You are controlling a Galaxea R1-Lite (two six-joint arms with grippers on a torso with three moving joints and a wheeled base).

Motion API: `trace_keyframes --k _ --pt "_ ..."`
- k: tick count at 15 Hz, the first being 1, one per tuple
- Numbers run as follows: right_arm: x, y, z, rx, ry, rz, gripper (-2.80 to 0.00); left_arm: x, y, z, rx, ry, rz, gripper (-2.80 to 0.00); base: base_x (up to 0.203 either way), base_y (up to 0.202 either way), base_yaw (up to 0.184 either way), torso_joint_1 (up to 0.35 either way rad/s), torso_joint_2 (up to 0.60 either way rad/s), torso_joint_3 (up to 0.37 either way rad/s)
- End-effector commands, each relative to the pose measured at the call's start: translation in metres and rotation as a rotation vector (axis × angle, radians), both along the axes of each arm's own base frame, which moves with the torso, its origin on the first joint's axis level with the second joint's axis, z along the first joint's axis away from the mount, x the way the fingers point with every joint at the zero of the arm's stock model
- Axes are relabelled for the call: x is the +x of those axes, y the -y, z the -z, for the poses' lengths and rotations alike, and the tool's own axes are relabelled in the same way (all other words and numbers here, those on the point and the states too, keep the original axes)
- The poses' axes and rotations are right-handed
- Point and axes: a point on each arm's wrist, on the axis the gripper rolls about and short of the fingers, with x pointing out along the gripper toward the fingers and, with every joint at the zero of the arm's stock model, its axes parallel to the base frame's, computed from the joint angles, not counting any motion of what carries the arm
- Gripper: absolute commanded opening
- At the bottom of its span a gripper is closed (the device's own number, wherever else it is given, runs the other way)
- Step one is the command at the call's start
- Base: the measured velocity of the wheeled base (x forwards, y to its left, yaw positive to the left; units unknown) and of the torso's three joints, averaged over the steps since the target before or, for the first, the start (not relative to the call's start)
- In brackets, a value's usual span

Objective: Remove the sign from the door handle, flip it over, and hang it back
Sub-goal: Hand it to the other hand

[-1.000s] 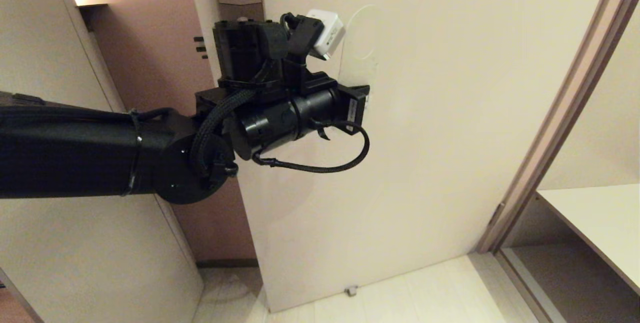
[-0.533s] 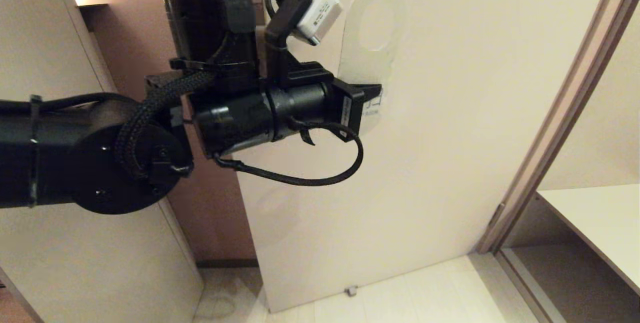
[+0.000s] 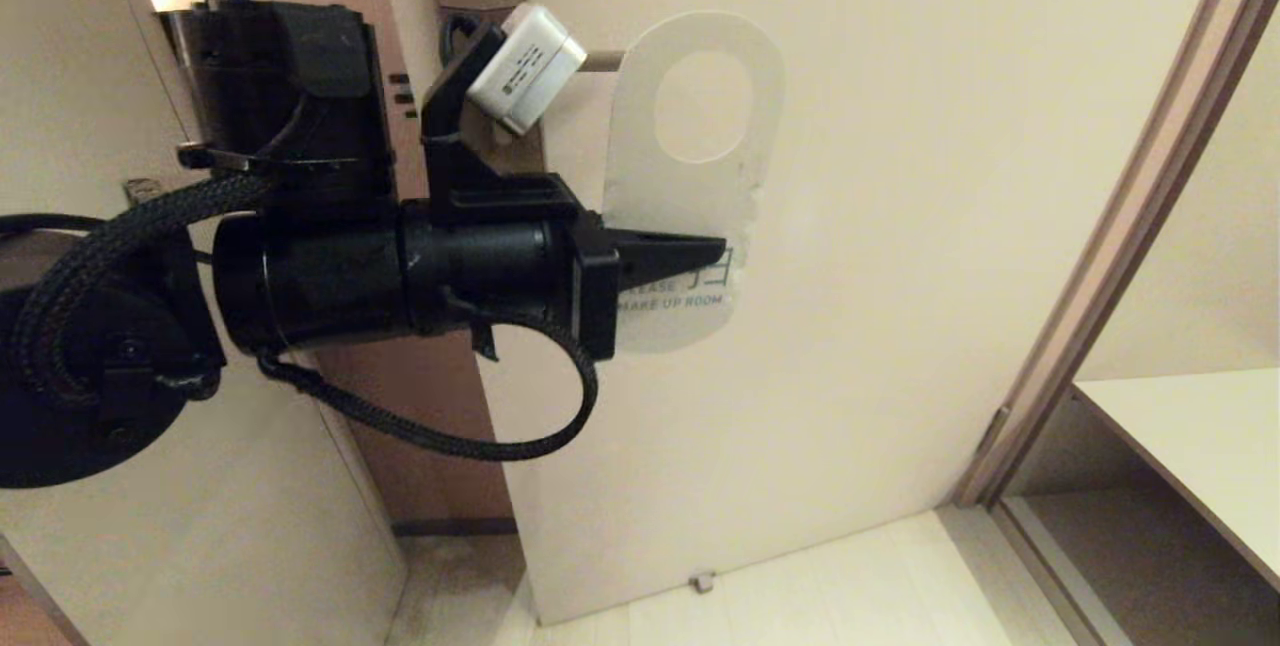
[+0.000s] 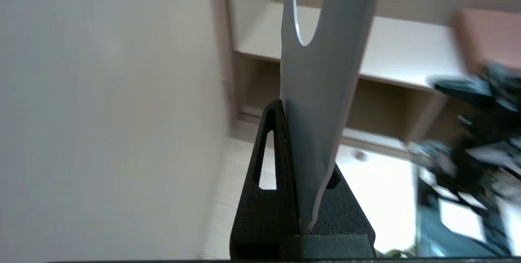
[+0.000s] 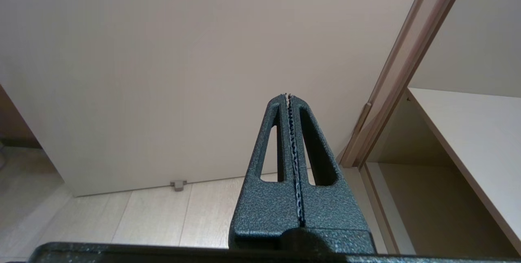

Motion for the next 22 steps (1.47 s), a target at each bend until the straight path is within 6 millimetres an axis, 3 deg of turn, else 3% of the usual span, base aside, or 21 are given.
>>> trace_keyframes --k 1,6,13,17,22 --pt "0.000 0.000 0.000 -0.001 -0.001 -0.001 -2.80 -0.006 -0.013 0.002 -0.003 -0.009 0.029 -2.80 0.000 0.000 0.000 0.000 0.00 0.000" --pt "0.000 0.000 0.000 -0.006 -0.001 -0.001 -2.80 0.002 -0.028 0.007 -0.041 0.004 0.160 -2.80 0.000 0.000 0.000 0.000 0.00 0.000" --pt "0.000 0.000 0.000 -0.038 0.001 -0.013 -2.80 0.017 -0.059 0.016 -0.075 0.011 0.139 -2.80 0.000 0.000 0.000 0.000 0.00 0.000" --pt "0.000 0.000 -0.001 -0.006 0.003 -0.007 -2.80 0.022 -0.057 0.021 -0.071 0.002 0.141 -2.80 0.000 0.000 0.000 0.000 0.00 0.000" --pt "-0.008 -0.001 -0.016 0.009 -0.002 -0.033 -2.80 0.027 -0.054 0.025 -0.073 0.005 0.143 -2.80 0.000 0.000 0.000 0.000 0.00 0.000"
